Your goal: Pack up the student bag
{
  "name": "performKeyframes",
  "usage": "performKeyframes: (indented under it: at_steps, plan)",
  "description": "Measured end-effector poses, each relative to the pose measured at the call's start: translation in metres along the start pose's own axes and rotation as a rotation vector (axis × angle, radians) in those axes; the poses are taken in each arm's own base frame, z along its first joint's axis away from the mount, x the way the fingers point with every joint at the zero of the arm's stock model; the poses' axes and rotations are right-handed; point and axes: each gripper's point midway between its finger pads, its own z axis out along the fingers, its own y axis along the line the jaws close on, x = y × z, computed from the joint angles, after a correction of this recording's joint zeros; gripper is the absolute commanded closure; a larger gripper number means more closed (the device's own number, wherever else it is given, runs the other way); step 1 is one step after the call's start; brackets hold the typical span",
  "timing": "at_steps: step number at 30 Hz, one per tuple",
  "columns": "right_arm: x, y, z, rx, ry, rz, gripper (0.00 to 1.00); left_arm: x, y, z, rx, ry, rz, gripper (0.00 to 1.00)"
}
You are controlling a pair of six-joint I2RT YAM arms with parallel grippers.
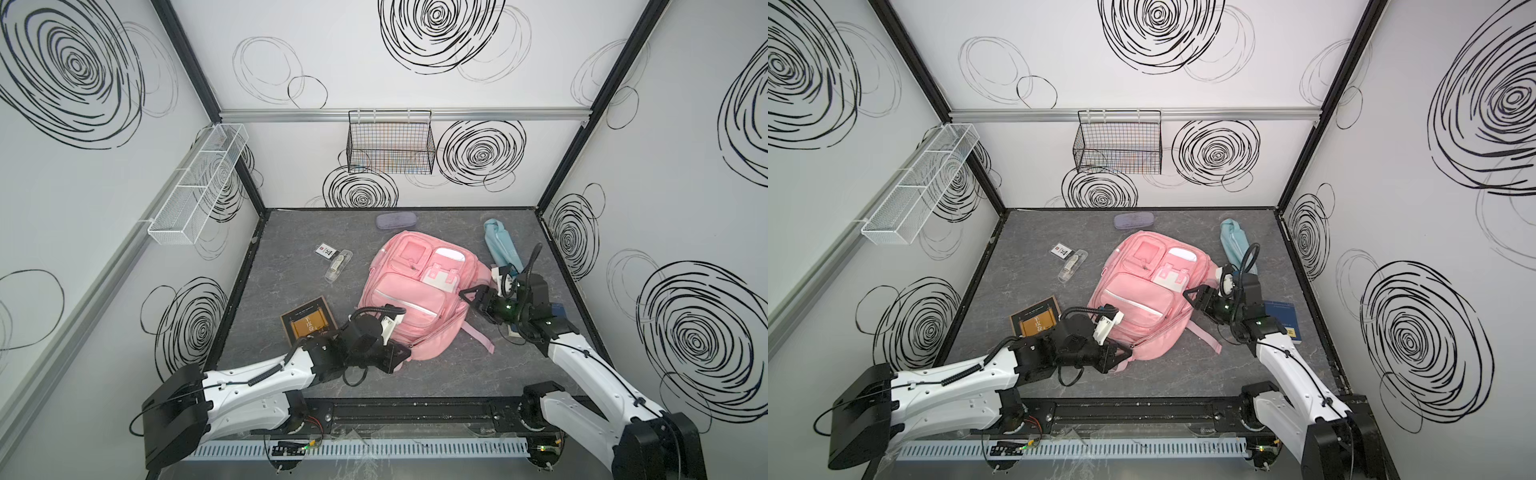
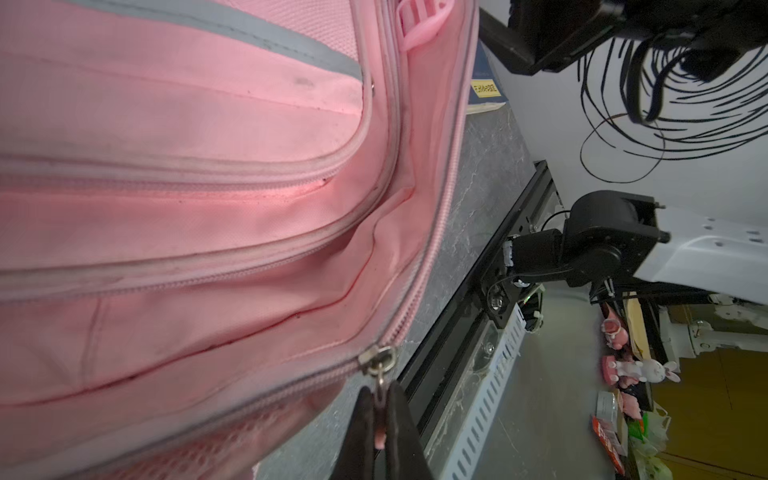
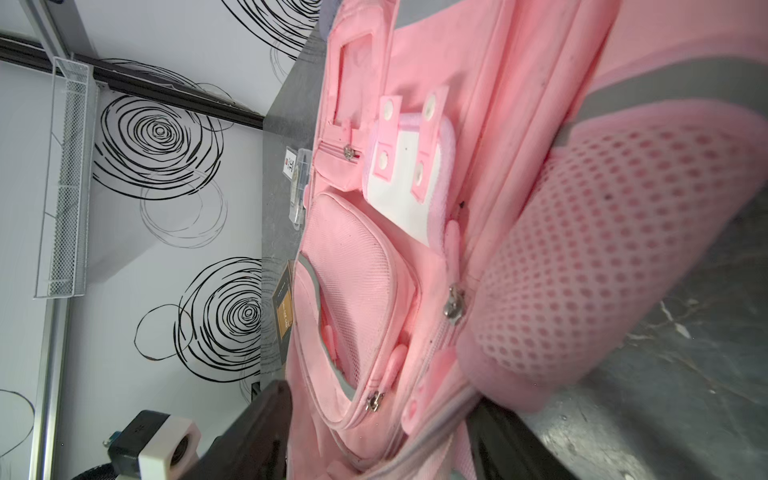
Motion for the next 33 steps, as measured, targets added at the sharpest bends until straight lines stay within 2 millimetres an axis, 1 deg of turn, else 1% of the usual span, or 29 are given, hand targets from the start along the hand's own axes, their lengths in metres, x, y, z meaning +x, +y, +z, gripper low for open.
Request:
performKeyframes:
  at_steps: [2,3,4,6,7,9,12,14,19,23,25,27,28,30,31,33]
  plan:
    - [0.003,0.009,-0.009,-0.002,-0.02,-0.035,0.29,-0.006,-0.005,0.0,0.006,-0.01,0.003,1.0]
    - [0.01,0.013,-0.013,-0.008,-0.018,-0.046,0.29,-0.009,-0.006,0.001,0.009,-0.016,0.004,1.0]
    - [0.019,0.018,-0.016,-0.023,-0.011,-0.056,0.29,-0.009,-0.007,0.002,0.009,-0.016,0.004,1.0]
    - [0.045,0.025,-0.019,-0.06,0.026,-0.063,0.29,-0.007,-0.006,0.006,0.002,-0.005,0.006,1.0]
    - [0.057,0.025,-0.018,-0.072,0.049,-0.057,0.29,-0.006,-0.006,0.008,-0.002,0.002,0.007,1.0]
    - [0.085,0.019,-0.015,-0.075,0.104,-0.028,0.29,0.0,-0.004,0.012,-0.012,0.02,0.01,1.0]
    - [0.112,0.01,-0.006,-0.042,0.172,0.015,0.29,0.004,-0.005,0.018,-0.017,0.031,0.019,1.0]
    - [0.123,0.008,-0.001,-0.023,0.201,0.04,0.28,0.004,-0.007,0.021,-0.02,0.028,0.026,1.0]
    - [0.142,0.007,0.011,0.019,0.258,0.076,0.26,0.001,-0.013,0.023,-0.026,0.0,0.041,1.0]
    - [0.145,0.007,0.017,0.01,0.245,0.103,0.27,0.001,-0.015,0.024,-0.034,-0.014,0.049,1.0]
    - [0.144,0.004,0.02,0.003,0.223,0.117,0.31,0.002,-0.017,0.024,-0.039,-0.015,0.057,1.0]
    - [0.142,0.002,0.024,-0.003,0.2,0.132,0.37,0.003,-0.02,0.024,-0.043,-0.013,0.065,1.0]
    - [0.14,0.002,0.025,-0.003,0.189,0.139,0.43,0.004,-0.021,0.025,-0.041,-0.011,0.069,1.0]
    - [0.137,-0.001,0.029,0.004,0.174,0.152,0.56,0.005,-0.023,0.025,-0.041,-0.007,0.077,1.0]
    - [0.136,-0.002,0.031,0.01,0.172,0.16,0.66,0.007,-0.023,0.025,-0.043,-0.002,0.081,1.0]
    - [0.133,-0.007,0.034,0.021,0.172,0.184,0.79,0.008,-0.025,0.025,-0.045,0.004,0.094,1.0]
